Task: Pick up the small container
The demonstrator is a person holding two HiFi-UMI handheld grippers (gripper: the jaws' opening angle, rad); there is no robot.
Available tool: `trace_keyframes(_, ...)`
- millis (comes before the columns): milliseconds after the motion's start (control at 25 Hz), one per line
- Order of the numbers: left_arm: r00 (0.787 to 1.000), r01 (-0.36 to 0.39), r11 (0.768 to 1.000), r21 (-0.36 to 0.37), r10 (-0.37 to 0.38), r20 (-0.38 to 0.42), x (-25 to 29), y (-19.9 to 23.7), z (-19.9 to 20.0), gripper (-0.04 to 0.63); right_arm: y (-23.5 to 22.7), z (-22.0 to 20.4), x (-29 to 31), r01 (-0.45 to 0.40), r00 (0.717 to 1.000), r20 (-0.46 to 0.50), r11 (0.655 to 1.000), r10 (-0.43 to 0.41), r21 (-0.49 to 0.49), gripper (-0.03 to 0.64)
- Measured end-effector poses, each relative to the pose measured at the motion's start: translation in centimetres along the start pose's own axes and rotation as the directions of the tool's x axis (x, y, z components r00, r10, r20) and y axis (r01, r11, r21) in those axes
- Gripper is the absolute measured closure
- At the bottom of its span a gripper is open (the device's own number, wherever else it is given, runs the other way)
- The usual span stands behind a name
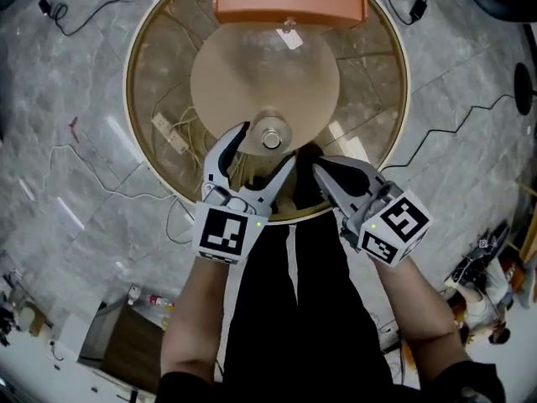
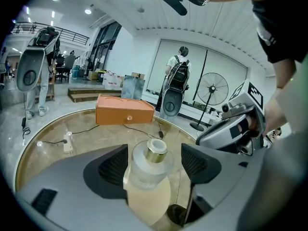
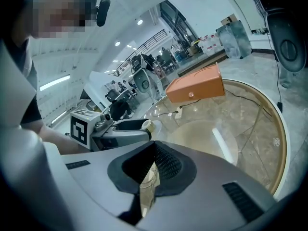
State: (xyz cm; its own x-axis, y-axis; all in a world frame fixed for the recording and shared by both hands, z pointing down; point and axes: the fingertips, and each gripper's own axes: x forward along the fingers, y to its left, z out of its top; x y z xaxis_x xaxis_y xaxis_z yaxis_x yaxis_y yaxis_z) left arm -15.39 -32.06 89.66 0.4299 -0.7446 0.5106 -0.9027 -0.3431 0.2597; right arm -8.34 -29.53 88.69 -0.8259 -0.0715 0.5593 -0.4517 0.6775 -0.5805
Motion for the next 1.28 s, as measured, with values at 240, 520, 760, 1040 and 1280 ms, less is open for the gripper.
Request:
trace_keyframes(240, 1.0, -0.008, 0.998, 0.06, 0.009, -0.013, 1.9, -0.3, -0.3, 0.239, -0.8, -1.0, -0.4, 0.004, 1.0, 0.012, 1.0, -0.004, 0.021, 0.603)
trace_keyframes(520, 0.999, -0.031, 0.995, 0.099, 0.034, -0.03, 3.7, 0.0, -0.7, 0.239, -2.2, -1.0, -1.9, 0.032, 0.998, 0.049, 0.999, -0.034, 0.04, 0.603)
trace_keyframes(760, 0.997, -0.062, 0.99, 0.126, 0.068, -0.046, 5.4, 0.1, -1.0, 0.239, -2.9, -1.4, -3.2, 0.043, 0.997, 0.056, 0.998, -0.046, 0.048, 0.603)
trace_keyframes(1040, 0.994, -0.081, 0.983, 0.166, 0.093, -0.064, 6.5, 0.2, -1.9, 0.239, -2.5, -1.8, -3.9, 0.041, 0.997, 0.061, 0.997, -0.044, 0.059, 0.603)
trace_keyframes(1280, 0.995, -0.072, 0.98, 0.187, 0.084, -0.057, 7.0, 0.1, -1.9, 0.236, -2.1, -2.1, -3.8, 0.029, 0.998, 0.051, 0.998, -0.032, 0.056, 0.603)
